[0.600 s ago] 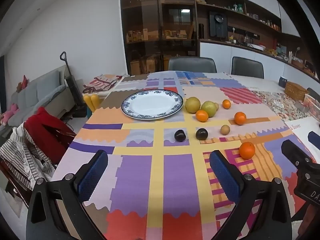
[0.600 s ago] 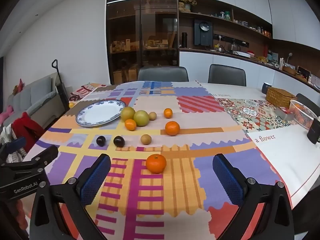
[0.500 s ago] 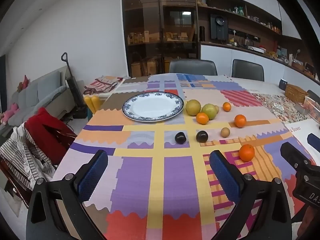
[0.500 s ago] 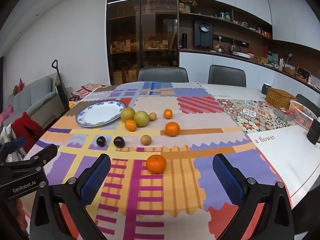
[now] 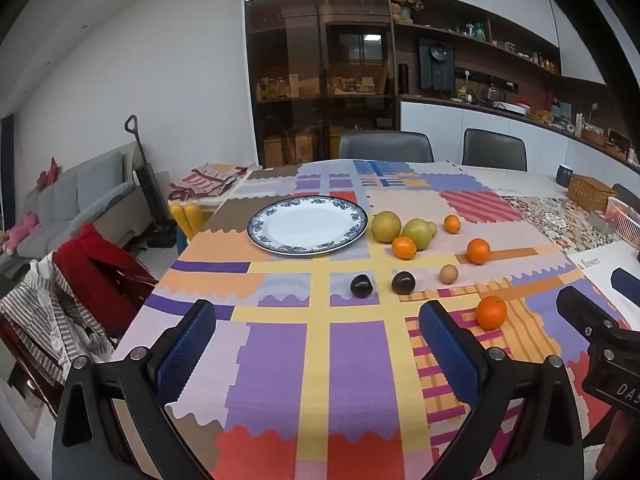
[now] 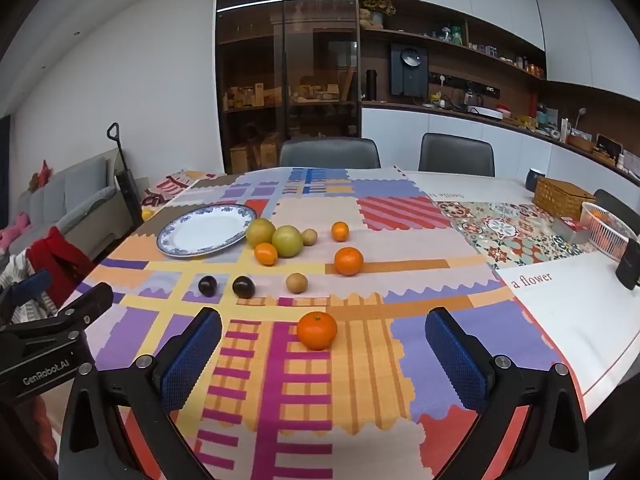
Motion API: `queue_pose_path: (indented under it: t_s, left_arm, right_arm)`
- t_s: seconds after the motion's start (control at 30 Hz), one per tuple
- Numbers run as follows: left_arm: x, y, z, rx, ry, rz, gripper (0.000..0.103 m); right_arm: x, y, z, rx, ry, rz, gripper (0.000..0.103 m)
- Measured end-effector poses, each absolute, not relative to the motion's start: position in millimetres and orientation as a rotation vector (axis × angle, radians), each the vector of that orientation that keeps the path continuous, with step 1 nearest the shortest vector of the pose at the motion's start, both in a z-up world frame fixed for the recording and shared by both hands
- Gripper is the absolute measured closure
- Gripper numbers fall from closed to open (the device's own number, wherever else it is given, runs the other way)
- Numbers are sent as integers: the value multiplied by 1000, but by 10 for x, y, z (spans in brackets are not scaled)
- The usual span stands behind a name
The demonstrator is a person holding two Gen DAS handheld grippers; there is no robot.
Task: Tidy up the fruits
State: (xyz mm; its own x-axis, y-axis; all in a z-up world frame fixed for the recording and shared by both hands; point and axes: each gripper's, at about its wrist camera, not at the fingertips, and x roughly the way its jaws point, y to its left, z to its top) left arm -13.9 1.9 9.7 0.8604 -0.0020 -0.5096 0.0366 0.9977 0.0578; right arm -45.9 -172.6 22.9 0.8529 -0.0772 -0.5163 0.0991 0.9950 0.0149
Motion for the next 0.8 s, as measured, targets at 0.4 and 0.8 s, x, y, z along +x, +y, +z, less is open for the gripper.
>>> queue_pose_path:
  t_s: [0.4, 0.8]
  left_arm:
    - [-161, 17, 114, 62, 525, -29, 0]
    - [-163, 28, 114, 57, 524, -40, 0]
  right_arm:
    - [-499, -1734, 296, 46, 525, -85, 0]
    - [-536, -1746, 303, 43, 507, -79, 0]
